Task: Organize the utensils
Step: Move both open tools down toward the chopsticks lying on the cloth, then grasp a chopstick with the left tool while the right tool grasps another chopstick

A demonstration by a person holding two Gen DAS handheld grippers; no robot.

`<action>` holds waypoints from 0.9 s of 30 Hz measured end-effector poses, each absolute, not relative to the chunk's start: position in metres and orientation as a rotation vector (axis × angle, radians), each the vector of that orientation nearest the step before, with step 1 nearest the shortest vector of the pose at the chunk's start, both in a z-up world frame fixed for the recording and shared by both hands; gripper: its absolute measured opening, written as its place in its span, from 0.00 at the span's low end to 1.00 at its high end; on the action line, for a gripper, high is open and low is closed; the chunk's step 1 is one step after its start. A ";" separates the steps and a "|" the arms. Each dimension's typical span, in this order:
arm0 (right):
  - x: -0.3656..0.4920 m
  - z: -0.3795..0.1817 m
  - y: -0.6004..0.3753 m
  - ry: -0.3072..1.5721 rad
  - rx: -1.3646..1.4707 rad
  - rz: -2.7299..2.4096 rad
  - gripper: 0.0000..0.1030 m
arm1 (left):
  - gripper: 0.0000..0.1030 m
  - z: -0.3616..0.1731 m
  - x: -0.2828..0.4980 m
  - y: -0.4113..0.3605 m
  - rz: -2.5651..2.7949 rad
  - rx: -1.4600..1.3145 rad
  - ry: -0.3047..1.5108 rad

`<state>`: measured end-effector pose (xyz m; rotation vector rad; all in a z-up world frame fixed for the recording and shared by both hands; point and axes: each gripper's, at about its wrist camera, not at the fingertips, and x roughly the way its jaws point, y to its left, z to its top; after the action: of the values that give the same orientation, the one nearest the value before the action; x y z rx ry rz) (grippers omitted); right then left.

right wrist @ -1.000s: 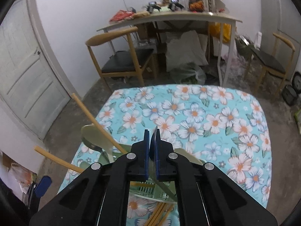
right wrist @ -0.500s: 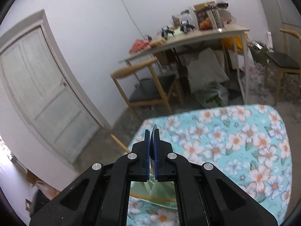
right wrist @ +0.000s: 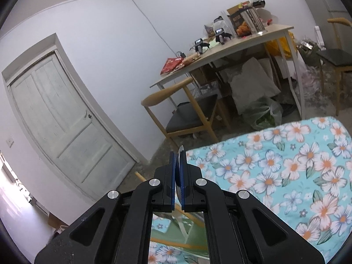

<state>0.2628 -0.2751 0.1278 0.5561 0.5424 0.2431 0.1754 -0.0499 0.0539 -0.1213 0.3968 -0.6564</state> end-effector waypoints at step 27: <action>0.069 0.022 -0.262 0.800 0.707 0.296 0.40 | 0.51 -0.003 0.104 -0.042 -0.812 -0.198 0.760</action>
<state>0.0686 -0.2625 0.0218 0.7073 0.8001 0.2959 0.1042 -0.0421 -0.0028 -0.1976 0.7597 -0.8120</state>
